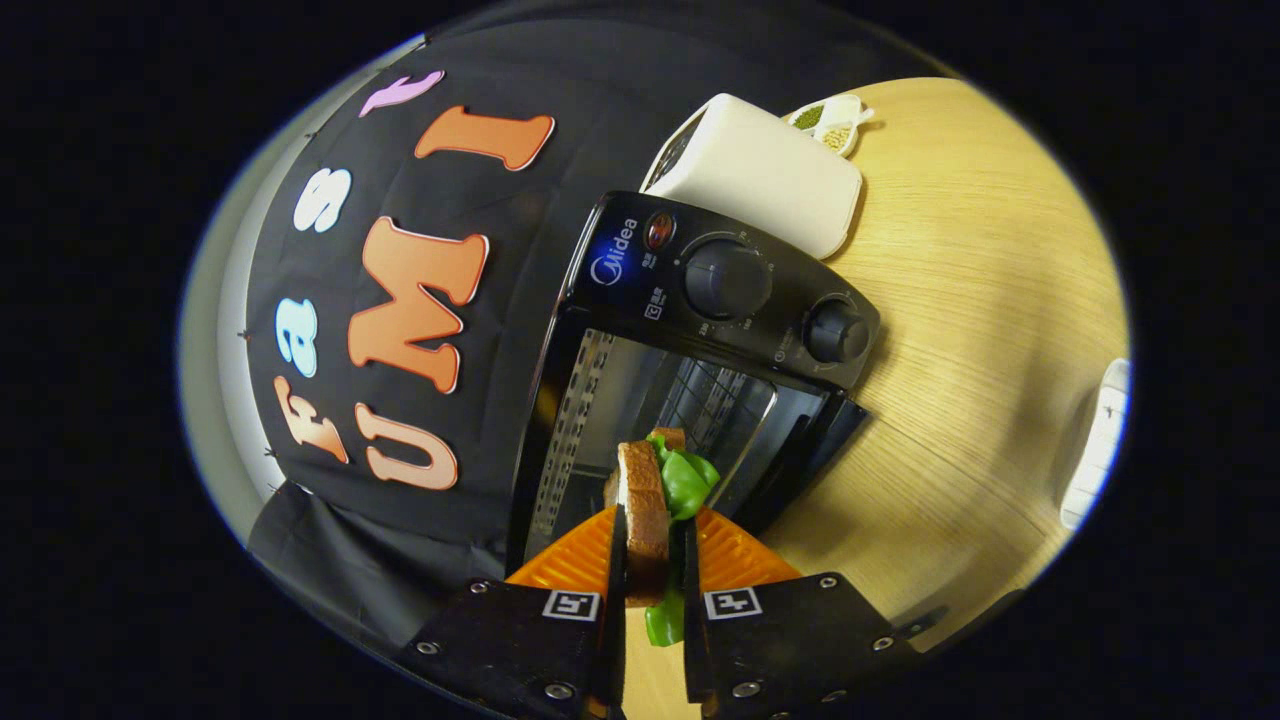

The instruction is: Open the toaster oven, put the food inside, and close the toaster oven door.

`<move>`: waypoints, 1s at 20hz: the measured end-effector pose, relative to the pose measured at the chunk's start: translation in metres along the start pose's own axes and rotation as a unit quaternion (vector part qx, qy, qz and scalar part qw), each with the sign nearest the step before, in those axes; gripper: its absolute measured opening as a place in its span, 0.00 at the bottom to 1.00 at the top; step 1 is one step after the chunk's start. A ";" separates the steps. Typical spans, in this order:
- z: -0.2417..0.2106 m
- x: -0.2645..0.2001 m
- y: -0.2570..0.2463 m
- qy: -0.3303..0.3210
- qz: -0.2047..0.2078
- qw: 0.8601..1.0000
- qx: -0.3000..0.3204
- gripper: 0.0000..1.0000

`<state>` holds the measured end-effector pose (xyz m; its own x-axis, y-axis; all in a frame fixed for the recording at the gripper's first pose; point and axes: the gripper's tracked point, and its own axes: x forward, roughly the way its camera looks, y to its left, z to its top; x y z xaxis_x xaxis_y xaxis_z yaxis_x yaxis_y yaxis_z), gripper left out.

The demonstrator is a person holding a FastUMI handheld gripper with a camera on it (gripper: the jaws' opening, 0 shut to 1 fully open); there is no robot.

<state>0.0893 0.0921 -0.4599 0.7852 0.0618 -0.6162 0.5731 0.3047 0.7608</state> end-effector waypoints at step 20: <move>-0.002 0.072 0.002 -0.060 0.011 0.998 0.008 0.24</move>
<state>0.1462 0.0990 -0.5035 0.8191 -0.0459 -0.5719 0.5589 0.2885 0.7774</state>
